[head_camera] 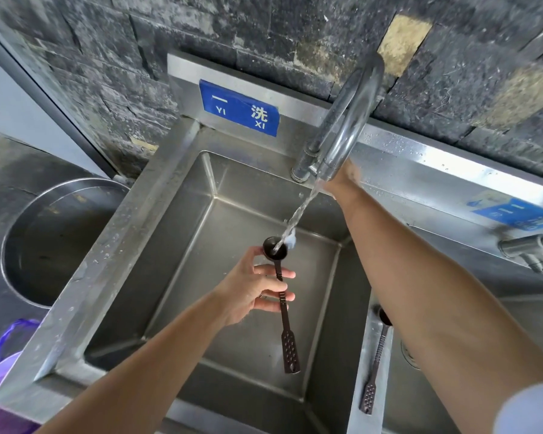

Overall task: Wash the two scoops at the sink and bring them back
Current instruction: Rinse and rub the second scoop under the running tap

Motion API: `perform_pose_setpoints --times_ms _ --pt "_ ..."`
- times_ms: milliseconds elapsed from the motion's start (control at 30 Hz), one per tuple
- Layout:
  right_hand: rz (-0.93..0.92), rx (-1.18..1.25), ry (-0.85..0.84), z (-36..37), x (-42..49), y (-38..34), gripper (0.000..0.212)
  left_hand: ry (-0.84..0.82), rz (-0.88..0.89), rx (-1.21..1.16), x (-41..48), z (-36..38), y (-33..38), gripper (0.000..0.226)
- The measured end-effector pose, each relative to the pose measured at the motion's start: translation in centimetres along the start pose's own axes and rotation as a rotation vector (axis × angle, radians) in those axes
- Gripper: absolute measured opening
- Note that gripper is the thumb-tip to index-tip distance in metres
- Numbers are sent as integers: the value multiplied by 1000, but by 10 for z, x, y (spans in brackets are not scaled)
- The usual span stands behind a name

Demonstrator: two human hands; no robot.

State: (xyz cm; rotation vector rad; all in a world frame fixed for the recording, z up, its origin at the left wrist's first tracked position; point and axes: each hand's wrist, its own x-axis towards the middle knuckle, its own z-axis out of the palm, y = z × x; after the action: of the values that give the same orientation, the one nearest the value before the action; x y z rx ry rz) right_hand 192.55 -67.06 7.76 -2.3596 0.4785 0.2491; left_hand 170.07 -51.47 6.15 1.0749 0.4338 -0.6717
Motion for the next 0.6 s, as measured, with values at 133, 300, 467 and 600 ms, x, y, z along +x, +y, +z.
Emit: perform_pose_setpoints --times_ms 133,300,467,600 --pt "-52 -57 1 -4 -5 3 20 5 4 14 -2 0 -1 61" --pt "89 214 4 -3 -40 18 31 11 34 18 1 8 4 60" --pt "369 700 -541 8 -115 45 39 46 53 6 5 21 20 52" --pt "312 764 -798 11 -161 56 59 268 44 -116 15 36 36 24"
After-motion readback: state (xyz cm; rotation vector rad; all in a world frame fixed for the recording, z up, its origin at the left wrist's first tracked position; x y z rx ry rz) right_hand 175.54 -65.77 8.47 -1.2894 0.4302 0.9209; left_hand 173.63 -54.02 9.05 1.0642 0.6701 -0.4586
